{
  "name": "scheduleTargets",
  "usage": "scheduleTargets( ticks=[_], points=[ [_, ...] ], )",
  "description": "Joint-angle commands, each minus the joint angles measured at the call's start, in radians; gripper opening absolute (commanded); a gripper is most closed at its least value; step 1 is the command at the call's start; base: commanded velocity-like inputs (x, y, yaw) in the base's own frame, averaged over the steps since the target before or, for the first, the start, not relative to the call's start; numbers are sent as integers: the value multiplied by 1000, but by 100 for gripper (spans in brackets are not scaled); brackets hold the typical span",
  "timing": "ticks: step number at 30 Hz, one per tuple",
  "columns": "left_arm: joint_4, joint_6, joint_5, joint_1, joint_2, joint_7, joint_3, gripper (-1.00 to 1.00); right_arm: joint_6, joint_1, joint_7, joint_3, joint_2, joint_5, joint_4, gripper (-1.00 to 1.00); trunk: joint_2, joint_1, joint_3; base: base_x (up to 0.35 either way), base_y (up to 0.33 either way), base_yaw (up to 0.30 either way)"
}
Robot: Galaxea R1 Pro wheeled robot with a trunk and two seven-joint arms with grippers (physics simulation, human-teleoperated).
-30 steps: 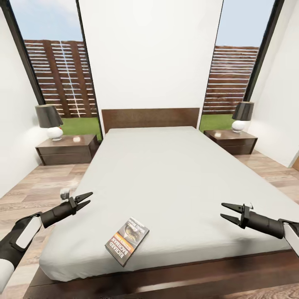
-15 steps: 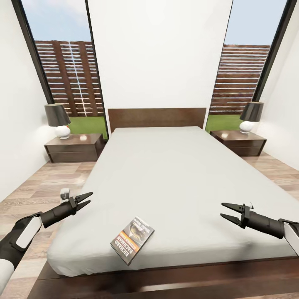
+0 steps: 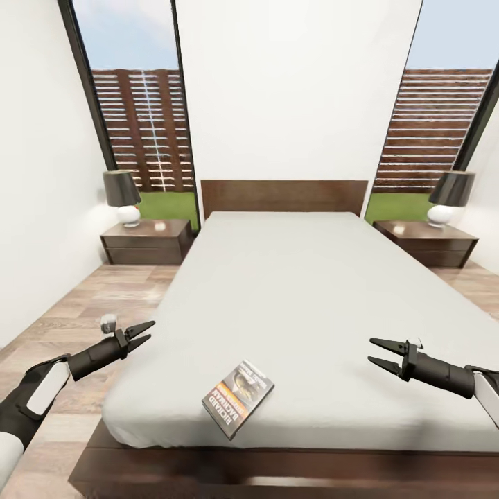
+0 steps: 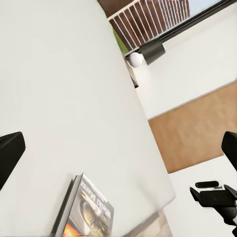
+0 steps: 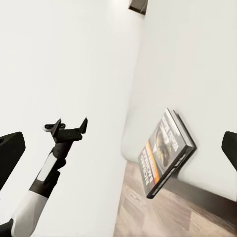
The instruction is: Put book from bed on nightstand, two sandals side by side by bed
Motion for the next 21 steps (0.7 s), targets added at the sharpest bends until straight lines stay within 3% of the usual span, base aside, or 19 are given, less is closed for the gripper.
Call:
scheduleTargets(
  ticks=[1,9,21],
  points=[
    [1,6,5,-1,0,0,0,100,5,0,2,-1,0,-1,0,100,0,0,-1,0,0,274],
    [36,5,4,-1,0,2,1,100,4,0,-1,-1,1,-1,3,100,0,0,-4,-117,0,248],
    [42,5,4,-1,0,1,1,100,4,1,-2,-2,-1,-1,51,100,0,0,-5,-277,0,26]
  ],
)
